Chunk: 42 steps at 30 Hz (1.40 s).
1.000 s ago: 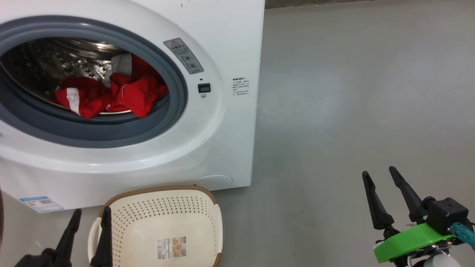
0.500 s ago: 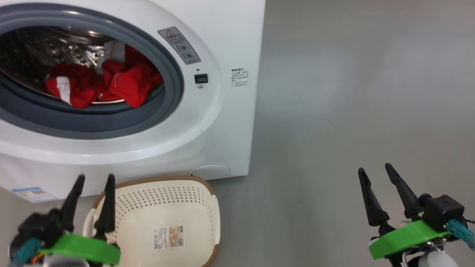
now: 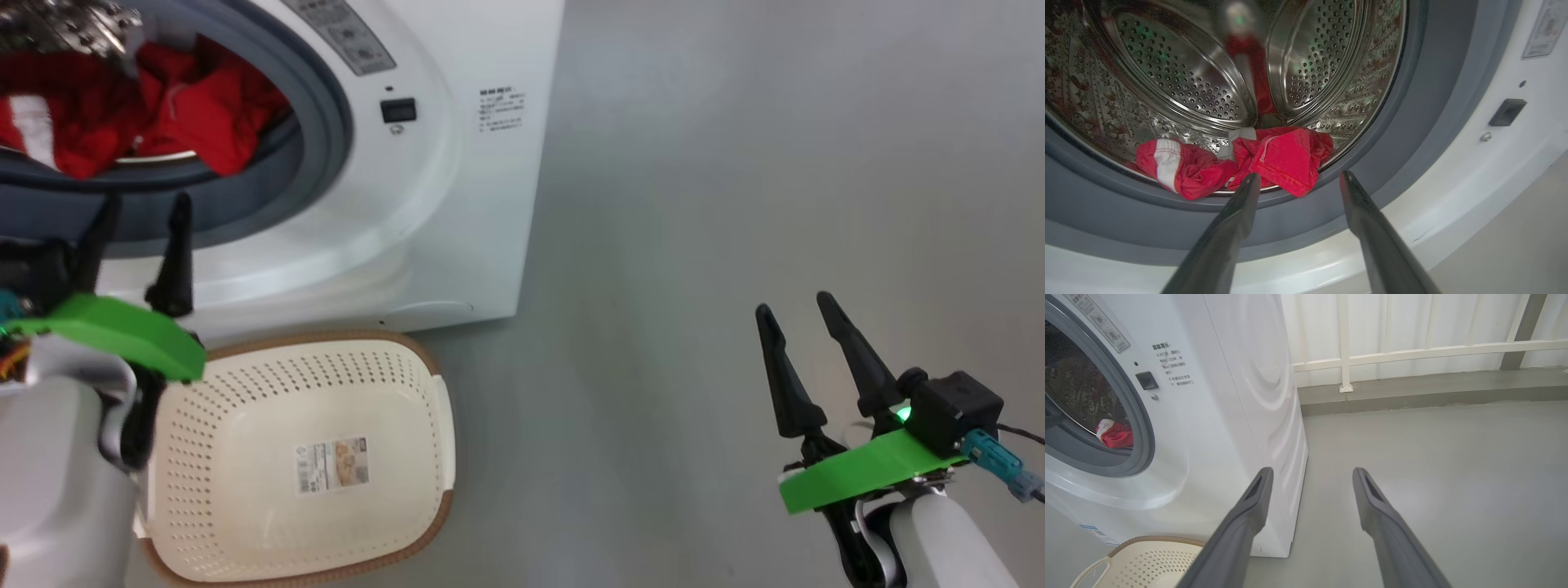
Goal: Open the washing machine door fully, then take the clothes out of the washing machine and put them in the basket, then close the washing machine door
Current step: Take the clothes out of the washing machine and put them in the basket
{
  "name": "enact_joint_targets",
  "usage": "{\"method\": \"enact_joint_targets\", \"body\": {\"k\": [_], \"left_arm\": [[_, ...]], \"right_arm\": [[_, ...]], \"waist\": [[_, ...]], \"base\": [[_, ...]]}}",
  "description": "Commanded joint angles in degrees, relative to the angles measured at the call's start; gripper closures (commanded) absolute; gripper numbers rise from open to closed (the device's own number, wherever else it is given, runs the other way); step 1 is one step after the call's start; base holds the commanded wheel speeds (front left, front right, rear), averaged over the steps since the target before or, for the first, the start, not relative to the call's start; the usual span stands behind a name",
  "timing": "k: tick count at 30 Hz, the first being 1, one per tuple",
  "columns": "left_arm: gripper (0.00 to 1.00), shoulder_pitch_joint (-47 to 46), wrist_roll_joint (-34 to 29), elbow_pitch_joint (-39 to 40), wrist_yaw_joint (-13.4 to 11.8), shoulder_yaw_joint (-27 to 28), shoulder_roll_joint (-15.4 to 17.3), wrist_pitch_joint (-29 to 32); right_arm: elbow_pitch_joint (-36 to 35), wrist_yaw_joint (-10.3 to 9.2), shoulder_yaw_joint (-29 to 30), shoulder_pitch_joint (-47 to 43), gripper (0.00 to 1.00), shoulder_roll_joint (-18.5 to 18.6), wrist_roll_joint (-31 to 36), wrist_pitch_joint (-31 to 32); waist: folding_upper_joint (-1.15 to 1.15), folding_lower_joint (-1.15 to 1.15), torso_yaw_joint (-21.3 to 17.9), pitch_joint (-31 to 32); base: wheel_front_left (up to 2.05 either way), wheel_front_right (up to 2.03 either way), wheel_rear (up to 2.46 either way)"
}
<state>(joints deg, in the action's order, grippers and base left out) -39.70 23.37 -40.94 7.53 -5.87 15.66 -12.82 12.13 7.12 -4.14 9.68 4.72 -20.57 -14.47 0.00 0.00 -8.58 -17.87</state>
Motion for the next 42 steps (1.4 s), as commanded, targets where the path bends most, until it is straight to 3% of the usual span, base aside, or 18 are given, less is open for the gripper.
{"method": "enact_joint_targets", "body": {"k": [1,14,24,34,35,36,38,42], "left_arm": [[0.00,-2.37,0.77,-0.04,-0.04,1.22,2.98,0.24],[0.00,-19.51,5.07,-13.36,-0.04,-8.46,7.72,4.15],[0.00,-26.47,8.30,-18.39,-0.04,-16.06,9.99,3.70],[0.00,-30.82,9.76,-24.34,-0.04,-19.98,11.58,2.17],[0.12,-30.96,10.05,-24.84,-0.04,-20.24,11.54,2.14],[0.51,-31.07,10.24,-25.31,-0.04,-20.55,11.55,2.08],[1.00,-31.28,10.68,-26.15,-0.04,-20.98,11.57,1.72],[1.00,-31.23,11.77,-27.16,-0.04,-21.77,11.13,0.91]], "right_arm": [[-1.66,0.36,-1.30,1.49,0.00,-0.17,0.53,-0.52],[-2.24,0.36,-2.37,6.18,0.00,-1.56,0.71,-0.52],[-2.51,0.36,-3.57,7.27,0.00,-1.80,0.35,-0.52],[-2.84,0.36,-4.54,7.37,0.00,-1.83,-1.03,-0.52],[-2.85,0.36,-4.55,7.36,0.00,-1.83,-1.06,-0.52],[-2.87,0.36,-4.53,7.34,0.00,-1.83,-1.06,-0.52],[-2.92,0.36,-4.48,7.28,0.00,-1.83,-1.03,-0.52],[-3.00,0.36,-4.26,7.07,0.00,-1.83,-0.72,-0.52]], "waist": [[0.00,0.00,-2.06,-3.76],[0.00,0.00,-4.54,-10.72],[0.00,0.00,-6.02,-13.07],[0.00,0.00,-7.32,-14.12],[0.00,0.00,-7.39,-14.07],[0.00,0.00,-7.45,-14.01],[0.00,0.00,-7.48,-13.85],[0.00,0.00,-7.18,-13.26]], "base": [[0.00,0.00,0.00],[0.00,0.00,0.00],[0.00,0.00,0.00],[0.00,0.00,0.00],[0.00,0.00,0.00],[0.00,0.00,0.00],[0.00,0.00,0.00],[0.00,0.00,0.00]]}}
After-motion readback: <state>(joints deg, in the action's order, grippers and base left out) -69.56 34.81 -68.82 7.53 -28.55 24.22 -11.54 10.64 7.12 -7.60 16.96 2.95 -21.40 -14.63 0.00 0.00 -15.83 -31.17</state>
